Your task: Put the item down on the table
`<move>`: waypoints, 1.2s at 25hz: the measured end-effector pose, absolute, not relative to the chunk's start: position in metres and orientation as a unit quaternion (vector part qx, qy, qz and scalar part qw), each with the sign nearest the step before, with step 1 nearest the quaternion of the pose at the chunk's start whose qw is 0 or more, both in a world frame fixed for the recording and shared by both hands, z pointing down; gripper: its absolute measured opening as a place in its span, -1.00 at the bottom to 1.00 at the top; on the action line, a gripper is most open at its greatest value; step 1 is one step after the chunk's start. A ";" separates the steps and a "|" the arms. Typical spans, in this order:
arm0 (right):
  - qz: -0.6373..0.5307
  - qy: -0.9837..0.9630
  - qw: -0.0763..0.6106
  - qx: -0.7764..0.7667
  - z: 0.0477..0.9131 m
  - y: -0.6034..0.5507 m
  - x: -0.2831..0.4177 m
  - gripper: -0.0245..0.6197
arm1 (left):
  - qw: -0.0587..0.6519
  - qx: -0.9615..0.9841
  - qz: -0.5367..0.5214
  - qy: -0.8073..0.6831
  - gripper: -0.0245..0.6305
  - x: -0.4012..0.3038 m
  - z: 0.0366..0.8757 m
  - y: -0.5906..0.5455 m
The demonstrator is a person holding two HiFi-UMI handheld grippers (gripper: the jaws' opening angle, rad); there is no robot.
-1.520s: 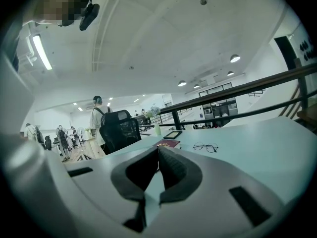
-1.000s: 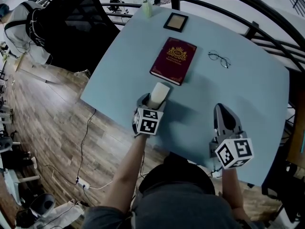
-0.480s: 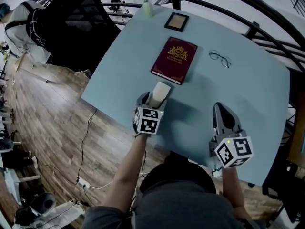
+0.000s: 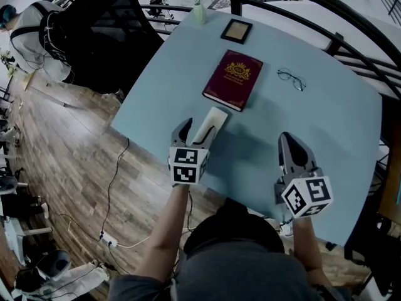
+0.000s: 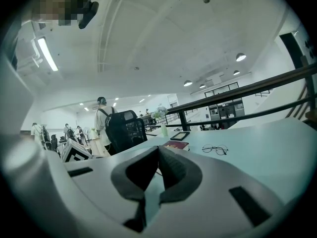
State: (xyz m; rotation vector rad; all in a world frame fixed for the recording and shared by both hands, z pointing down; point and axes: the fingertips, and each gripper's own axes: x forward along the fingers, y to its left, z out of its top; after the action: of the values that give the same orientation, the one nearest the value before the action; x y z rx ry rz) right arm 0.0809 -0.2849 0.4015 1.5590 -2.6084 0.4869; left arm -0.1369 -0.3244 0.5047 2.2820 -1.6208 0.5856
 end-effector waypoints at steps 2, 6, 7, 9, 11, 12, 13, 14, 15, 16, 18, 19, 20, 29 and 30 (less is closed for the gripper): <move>0.155 -0.849 0.031 0.503 0.400 -0.285 0.079 -0.92 | 0.134 0.789 0.188 -0.569 -0.12 -0.141 0.492 -0.320; 0.151 -0.854 0.031 0.496 0.397 -0.284 0.073 -0.92 | 0.119 0.785 0.164 -0.586 -0.29 -0.149 0.468 -0.312; 0.151 -0.856 0.031 0.494 0.397 -0.283 0.070 -0.92 | 0.116 0.783 0.158 -0.590 -0.33 -0.151 0.463 -0.309; 0.148 -0.860 0.031 0.488 0.395 -0.283 0.066 -0.92 | 0.111 0.781 0.147 -0.597 -0.40 -0.155 0.453 -0.305; 0.145 -0.862 0.030 0.484 0.393 -0.282 0.062 -0.92 | 0.105 0.779 0.138 -0.603 -0.44 -0.159 0.442 -0.301; 0.144 -0.863 0.028 0.483 0.391 -0.282 0.060 -0.92 | 0.102 0.777 0.134 -0.606 -0.47 -0.161 0.437 -0.299; 0.144 -0.864 0.027 0.481 0.391 -0.281 0.058 -0.92 | 0.099 0.776 0.128 -0.609 -0.50 -0.163 0.432 -0.297; 0.143 -0.866 0.026 0.479 0.390 -0.281 0.057 -0.92 | 0.097 0.775 0.123 -0.612 -0.51 -0.165 0.428 -0.294; 0.142 -0.867 0.025 0.477 0.390 -0.280 0.055 -0.92 | 0.095 0.774 0.117 -0.614 -0.52 -0.167 0.424 -0.292; 0.140 -0.869 0.025 0.474 0.389 -0.280 0.053 -0.92 | 0.094 0.774 0.112 -0.616 -0.55 -0.169 0.421 -0.290; 0.137 -0.873 0.026 0.468 0.387 -0.279 0.049 -0.92 | 0.093 0.772 0.103 -0.620 -0.60 -0.172 0.415 -0.286; 0.136 -0.874 0.027 0.466 0.387 -0.278 0.047 -0.92 | 0.093 0.771 0.098 -0.622 -0.62 -0.174 0.413 -0.284; 0.136 -0.875 0.027 0.464 0.387 -0.278 0.046 -0.92 | 0.093 0.770 0.093 -0.624 -0.65 -0.175 0.411 -0.281; 0.127 -0.890 0.030 0.437 0.380 -0.273 0.026 -0.92 | 0.088 0.759 0.076 -0.641 -0.88 -0.189 0.401 -0.260; 0.123 -0.891 0.031 0.436 0.379 -0.273 0.025 -0.92 | 0.087 0.757 0.074 -0.643 -0.89 -0.191 0.400 -0.258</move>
State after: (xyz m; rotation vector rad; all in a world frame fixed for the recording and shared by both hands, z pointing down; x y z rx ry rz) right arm 0.0247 -0.2729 0.3790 1.3431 -2.7451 0.3802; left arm -0.1906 -0.2582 0.3999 2.2554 -1.9146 0.2202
